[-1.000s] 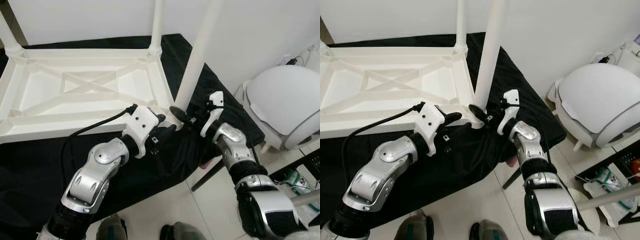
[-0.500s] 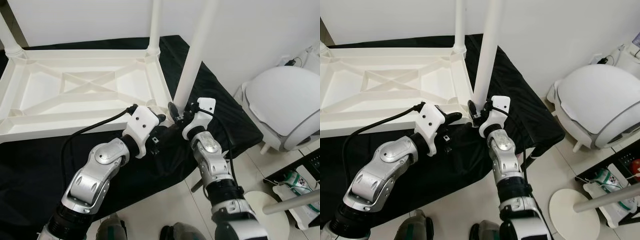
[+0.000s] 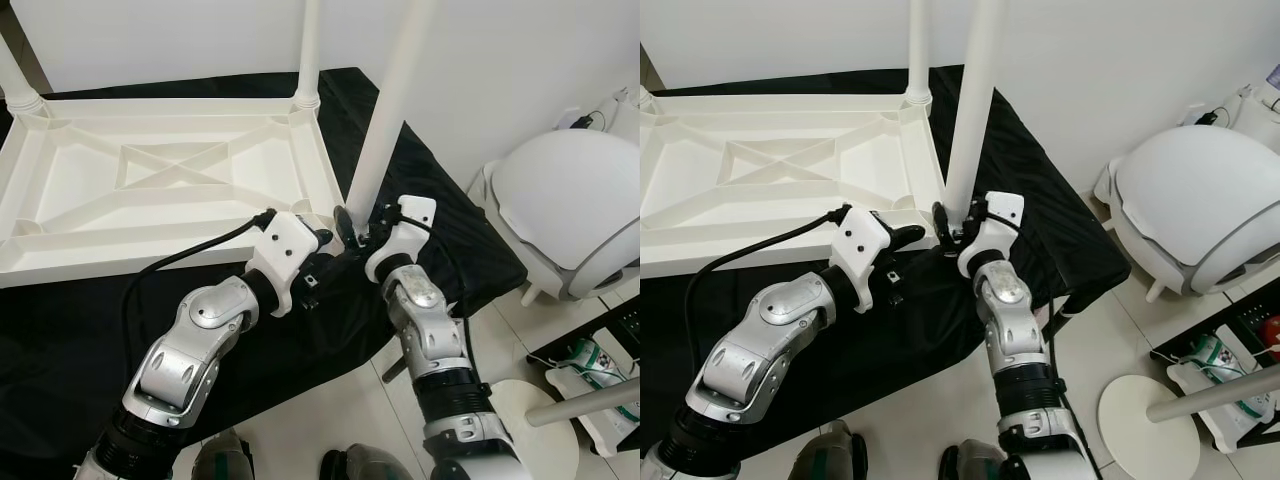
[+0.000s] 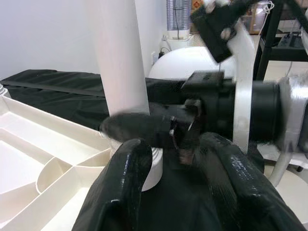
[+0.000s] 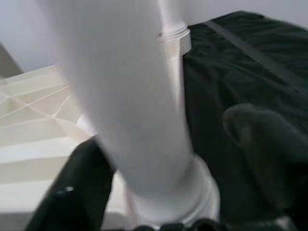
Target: Building children table
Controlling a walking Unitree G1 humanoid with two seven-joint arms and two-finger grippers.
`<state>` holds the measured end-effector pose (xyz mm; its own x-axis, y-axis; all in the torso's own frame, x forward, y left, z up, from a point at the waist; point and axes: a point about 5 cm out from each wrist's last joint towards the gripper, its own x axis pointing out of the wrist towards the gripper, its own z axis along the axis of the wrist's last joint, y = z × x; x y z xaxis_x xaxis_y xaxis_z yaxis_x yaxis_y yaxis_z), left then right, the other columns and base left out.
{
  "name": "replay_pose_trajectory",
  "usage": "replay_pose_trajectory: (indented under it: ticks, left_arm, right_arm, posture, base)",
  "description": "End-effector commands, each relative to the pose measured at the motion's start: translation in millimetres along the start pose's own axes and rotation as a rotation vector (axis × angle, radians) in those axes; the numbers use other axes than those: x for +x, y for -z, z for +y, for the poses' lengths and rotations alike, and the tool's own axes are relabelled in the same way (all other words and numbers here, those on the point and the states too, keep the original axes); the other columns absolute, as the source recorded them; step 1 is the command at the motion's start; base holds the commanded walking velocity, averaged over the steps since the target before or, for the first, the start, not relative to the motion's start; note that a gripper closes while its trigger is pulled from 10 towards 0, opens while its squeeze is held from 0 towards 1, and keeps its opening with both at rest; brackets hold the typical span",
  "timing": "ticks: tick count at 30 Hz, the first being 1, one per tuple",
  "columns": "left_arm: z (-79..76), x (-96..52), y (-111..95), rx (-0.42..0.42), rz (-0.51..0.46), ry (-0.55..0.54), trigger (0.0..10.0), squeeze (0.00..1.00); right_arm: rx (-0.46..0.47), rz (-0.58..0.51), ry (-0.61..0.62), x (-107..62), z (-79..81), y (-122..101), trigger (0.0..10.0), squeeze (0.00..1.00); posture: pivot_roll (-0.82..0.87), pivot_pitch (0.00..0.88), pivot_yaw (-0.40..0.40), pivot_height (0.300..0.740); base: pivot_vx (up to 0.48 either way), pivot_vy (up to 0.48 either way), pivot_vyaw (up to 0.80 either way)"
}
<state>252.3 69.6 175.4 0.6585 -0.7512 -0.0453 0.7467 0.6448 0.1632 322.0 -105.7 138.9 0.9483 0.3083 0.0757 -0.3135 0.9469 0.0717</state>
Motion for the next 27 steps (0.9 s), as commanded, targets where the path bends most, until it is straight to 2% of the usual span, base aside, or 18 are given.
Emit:
replay_pose_trajectory:
  ticks: [1, 4, 5, 7, 8, 10, 12, 16, 19, 27]
  left_arm:
    - [-1.9, 1.5, -0.3, 0.0, 0.003, 0.011, 10.0, 0.0]
    - [-2.1, 2.3, -0.6, 0.001, 0.002, 0.012, 10.0, 0.0]
    - [-2.2, 2.5, -0.7, 0.002, 0.002, 0.014, 10.0, 0.0]
    - [-2.3, 2.7, -0.7, 0.002, 0.002, 0.014, 10.0, 0.0]
    - [-2.3, 2.7, -0.8, 0.002, 0.001, 0.015, 10.0, 0.0]
    - [-2.0, 3.2, -1.3, 0.005, 0.0, 0.018, 10.0, 0.0]
    - [-2.0, 3.2, -1.3, 0.005, 0.0, 0.018, 10.0, 0.0]
    - [-1.7, 3.6, -2.0, 0.007, -0.002, 0.02, 10.0, 0.0]
    - [0.2, 3.0, -3.0, 0.014, -0.003, 0.015, 10.0, 0.0]
    - [2.2, 1.5, -3.6, 0.021, -0.001, 0.002, 10.0, 0.0]
  right_arm:
    - [0.013, -0.003, -0.036, 2.1, -3.6, -3.5, 10.0, 1.0]
    - [-0.01, 0.006, -0.145, 7.0, -12.9, -7.1, 10.0, 1.0]
    - [-0.047, 0.009, -0.172, 8.5, -17.2, -6.4, 10.0, 1.0]
    - [-0.073, 0.012, -0.188, 9.2, -19.9, -5.9, 10.0, 1.0]
    - [-0.089, 0.014, -0.193, 9.4, -21.4, -5.5, 10.0, 0.0]
    - [-0.114, 0.062, -0.319, 15.1, -21.4, 2.2, 10.0, 0.0]
    - [-0.114, 0.062, -0.319, 15.1, -21.4, 2.2, 10.0, 0.0]
    - [-0.14, 0.095, -0.411, 19.3, -20.8, 6.9, 10.0, 0.0]
    - [-0.164, 0.127, -0.502, 29.3, -18.6, 7.5, 10.0, 0.0]
    - [-0.23, 0.139, -0.536, 44.9, -17.3, -2.8, 10.0, 0.0]
  posture:
    - [-0.02, 0.024, -0.067, 0.74]
    - [-0.02, 0.022, -0.069, 0.74]
    - [-0.02, 0.02, -0.069, 0.74]
    - [-0.02, 0.02, -0.069, 0.74]
    - [-0.02, 0.02, -0.069, 0.74]
    - [-0.02, 0.012, -0.064, 0.74]
    - [-0.02, 0.012, -0.064, 0.74]
    - [-0.01, 0.006, -0.063, 0.74]
    - [0.01, 0.0, -0.062, 0.74]
    - [0.03, 0.0, -0.071, 0.74]
  base:
    - [0.0, 0.0, 0.0]
    - [0.0, 0.0, 0.0]
    - [0.0, 0.0, 0.0]
    - [0.0, 0.0, 0.0]
    - [0.0, 0.0, 0.0]
    - [0.0, 0.0, 0.0]
    - [0.0, 0.0, 0.0]
    - [0.0, 0.0, 0.0]
    - [0.0, 0.0, 0.0]
    - [0.0, 0.0, 0.0]
